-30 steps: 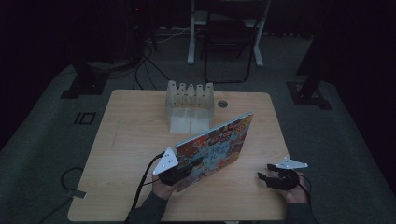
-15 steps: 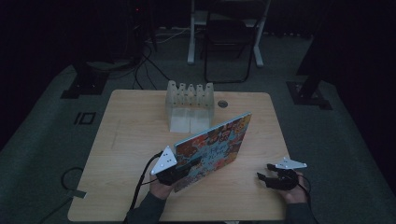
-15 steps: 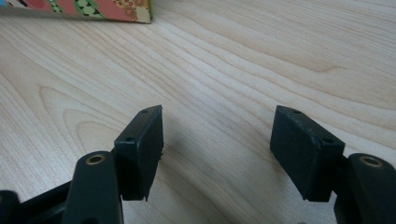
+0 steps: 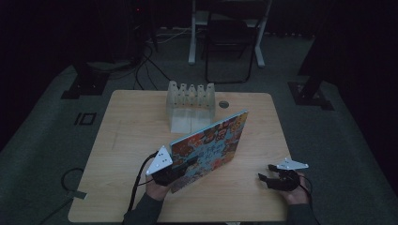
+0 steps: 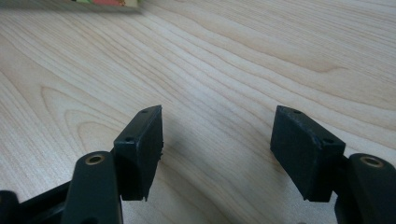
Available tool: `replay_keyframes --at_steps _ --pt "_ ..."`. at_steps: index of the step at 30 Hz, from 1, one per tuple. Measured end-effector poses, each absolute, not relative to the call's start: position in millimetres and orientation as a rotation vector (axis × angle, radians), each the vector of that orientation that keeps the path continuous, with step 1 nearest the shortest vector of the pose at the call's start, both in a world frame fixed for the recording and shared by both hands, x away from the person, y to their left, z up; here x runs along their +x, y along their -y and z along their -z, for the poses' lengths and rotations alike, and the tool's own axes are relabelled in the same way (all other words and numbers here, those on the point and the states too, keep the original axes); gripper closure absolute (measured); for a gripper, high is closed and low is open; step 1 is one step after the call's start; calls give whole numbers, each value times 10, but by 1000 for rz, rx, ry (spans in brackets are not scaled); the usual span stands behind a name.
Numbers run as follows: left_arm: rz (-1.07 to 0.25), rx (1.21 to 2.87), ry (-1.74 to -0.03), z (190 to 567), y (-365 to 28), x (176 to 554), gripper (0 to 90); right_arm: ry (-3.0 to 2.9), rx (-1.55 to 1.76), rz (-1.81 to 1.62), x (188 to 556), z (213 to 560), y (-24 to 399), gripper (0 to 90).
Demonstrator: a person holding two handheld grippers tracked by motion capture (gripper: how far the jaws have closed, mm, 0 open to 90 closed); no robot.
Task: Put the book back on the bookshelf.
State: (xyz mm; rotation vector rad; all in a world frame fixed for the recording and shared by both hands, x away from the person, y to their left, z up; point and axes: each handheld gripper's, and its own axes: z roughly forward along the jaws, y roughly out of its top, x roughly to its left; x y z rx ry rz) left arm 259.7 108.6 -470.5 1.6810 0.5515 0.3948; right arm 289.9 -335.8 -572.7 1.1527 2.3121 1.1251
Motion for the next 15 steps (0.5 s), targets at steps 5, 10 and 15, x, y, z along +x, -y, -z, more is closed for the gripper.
replay_keyframes --at_steps 5,10,15 --pt "-398 1670 -564 4697 -1120 2596 813 -2316 1155 -1131 2900 5727 3359 333" --pt "-408 1666 -576 4697 -1155 2589 813 -2316 1156 -1134 2901 5727 3360 333" --pt "-417 1658 -593 4687 -1194 2583 813 -2317 1155 -1136 2902 5727 3362 330"
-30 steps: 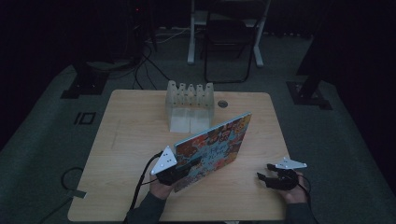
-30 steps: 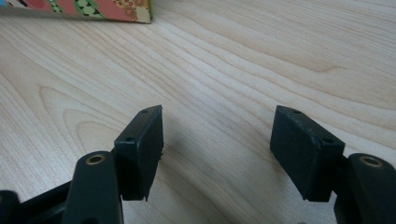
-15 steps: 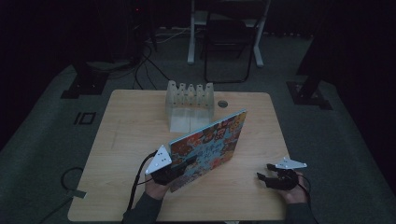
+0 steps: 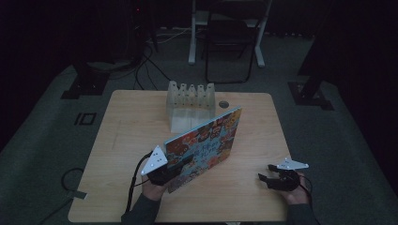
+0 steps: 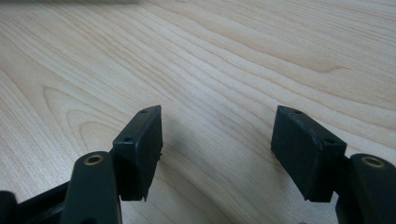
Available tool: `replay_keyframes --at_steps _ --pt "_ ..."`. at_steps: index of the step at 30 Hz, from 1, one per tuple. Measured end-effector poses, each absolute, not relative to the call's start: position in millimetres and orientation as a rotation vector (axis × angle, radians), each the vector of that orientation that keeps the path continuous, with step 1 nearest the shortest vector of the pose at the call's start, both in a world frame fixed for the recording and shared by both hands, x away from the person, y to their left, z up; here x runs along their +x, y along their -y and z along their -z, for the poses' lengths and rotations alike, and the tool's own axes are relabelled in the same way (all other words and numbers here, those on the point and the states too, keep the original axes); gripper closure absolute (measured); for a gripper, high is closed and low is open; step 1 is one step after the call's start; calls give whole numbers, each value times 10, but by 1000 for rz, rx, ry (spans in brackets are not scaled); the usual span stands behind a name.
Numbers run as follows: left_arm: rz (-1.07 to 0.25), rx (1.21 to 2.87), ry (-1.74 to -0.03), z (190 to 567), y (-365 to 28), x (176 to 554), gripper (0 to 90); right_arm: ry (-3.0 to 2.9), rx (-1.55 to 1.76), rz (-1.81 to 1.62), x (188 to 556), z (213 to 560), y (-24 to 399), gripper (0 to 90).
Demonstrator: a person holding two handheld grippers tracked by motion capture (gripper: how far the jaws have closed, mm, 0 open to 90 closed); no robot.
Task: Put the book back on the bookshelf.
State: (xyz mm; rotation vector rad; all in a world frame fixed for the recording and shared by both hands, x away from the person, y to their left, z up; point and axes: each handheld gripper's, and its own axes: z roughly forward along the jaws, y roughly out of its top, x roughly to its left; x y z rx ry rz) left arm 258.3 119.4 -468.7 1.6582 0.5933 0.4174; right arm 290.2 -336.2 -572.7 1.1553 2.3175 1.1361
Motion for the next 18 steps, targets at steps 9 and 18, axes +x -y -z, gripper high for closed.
replay_keyframes --at_steps 9,18 --pt "-444 1635 -628 4670 -1259 2574 813 -2317 1160 -1144 2906 5728 3365 328" --pt "-458 1631 -652 4661 -1310 2563 813 -2319 1158 -1145 2907 5728 3363 328"
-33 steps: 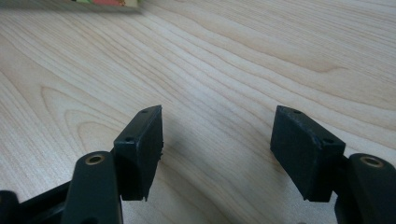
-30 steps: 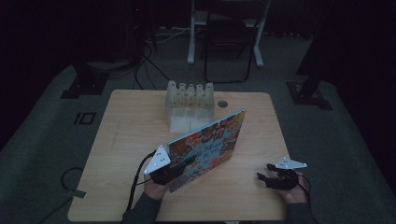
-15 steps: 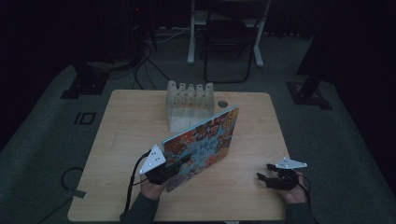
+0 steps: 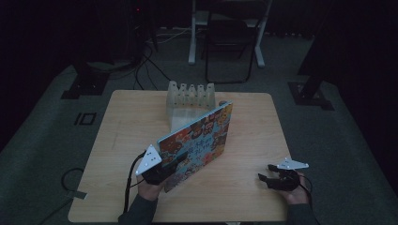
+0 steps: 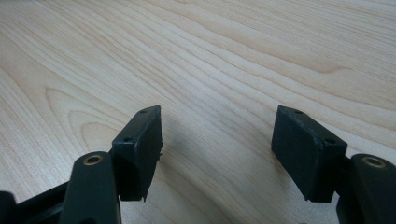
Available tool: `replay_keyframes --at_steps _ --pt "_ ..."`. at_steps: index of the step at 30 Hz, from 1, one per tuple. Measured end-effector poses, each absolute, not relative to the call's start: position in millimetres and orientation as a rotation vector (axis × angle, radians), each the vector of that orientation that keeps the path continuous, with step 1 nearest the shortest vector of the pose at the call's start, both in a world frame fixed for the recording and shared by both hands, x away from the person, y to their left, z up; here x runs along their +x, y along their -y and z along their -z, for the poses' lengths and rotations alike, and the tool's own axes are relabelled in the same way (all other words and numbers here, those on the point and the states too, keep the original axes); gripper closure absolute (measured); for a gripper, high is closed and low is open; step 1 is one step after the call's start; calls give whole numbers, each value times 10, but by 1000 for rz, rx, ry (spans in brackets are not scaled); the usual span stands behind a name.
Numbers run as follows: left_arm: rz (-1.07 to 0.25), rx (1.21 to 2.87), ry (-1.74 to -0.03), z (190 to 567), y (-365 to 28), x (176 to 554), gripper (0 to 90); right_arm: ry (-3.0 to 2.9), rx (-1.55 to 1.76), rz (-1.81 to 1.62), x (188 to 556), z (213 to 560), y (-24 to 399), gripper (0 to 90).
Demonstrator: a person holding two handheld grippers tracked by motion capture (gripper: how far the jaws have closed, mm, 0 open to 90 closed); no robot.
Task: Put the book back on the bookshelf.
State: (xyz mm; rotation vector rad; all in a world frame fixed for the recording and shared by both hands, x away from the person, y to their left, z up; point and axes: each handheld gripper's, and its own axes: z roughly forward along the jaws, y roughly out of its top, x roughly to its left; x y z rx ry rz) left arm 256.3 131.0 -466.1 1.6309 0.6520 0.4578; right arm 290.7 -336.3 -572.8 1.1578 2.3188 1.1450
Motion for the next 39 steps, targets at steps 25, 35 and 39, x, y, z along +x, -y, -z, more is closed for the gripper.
replay_keyframes --at_steps 25,35,39 --pt "-499 1606 -713 4640 -1477 2549 812 -2320 1157 -1145 2907 5728 3363 327" --pt "-525 1590 -739 4624 -1527 2546 812 -2321 1156 -1145 2907 5728 3363 327" --pt "-536 1580 -758 4618 -1558 2545 812 -2321 1155 -1144 2907 5728 3362 326"
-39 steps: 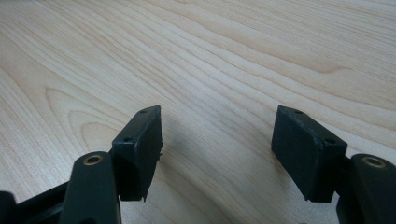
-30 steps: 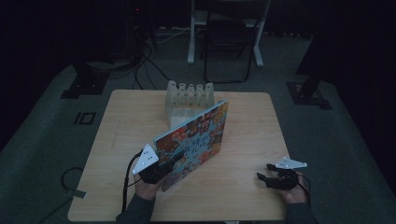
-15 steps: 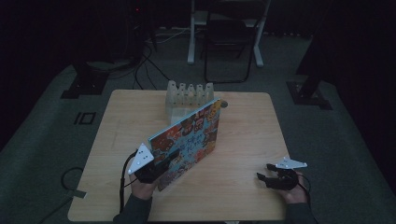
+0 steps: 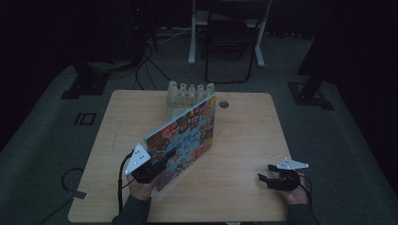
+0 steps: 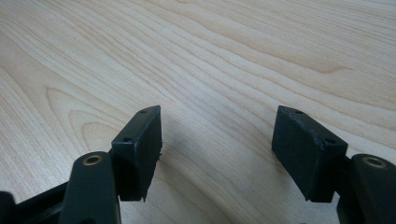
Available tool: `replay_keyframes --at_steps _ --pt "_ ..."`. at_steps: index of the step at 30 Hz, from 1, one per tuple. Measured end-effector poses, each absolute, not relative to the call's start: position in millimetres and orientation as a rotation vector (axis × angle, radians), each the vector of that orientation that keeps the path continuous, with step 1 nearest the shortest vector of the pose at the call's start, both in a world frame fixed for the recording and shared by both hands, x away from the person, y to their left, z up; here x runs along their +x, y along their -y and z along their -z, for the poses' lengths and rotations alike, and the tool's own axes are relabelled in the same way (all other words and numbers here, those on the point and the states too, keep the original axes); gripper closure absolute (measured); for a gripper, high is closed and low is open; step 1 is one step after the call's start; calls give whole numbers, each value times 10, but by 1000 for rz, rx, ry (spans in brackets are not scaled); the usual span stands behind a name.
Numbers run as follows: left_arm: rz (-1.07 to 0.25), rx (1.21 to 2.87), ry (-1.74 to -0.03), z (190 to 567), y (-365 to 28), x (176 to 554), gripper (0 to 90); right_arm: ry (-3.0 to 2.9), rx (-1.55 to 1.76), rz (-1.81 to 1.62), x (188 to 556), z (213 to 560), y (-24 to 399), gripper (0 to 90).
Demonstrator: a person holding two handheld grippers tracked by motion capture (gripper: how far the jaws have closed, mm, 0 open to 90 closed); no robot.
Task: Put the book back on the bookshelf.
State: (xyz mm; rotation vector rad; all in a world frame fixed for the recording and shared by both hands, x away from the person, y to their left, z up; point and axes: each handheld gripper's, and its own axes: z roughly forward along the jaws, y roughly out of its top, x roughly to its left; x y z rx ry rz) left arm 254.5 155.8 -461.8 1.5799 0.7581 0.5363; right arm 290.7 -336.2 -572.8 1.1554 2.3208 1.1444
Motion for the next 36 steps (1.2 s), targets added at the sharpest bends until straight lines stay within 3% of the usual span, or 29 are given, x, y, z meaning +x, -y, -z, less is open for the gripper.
replay_keyframes --at_steps 36 --pt "-598 1539 -834 4587 -1710 2559 812 -2320 1160 -1150 2909 5728 3367 326"
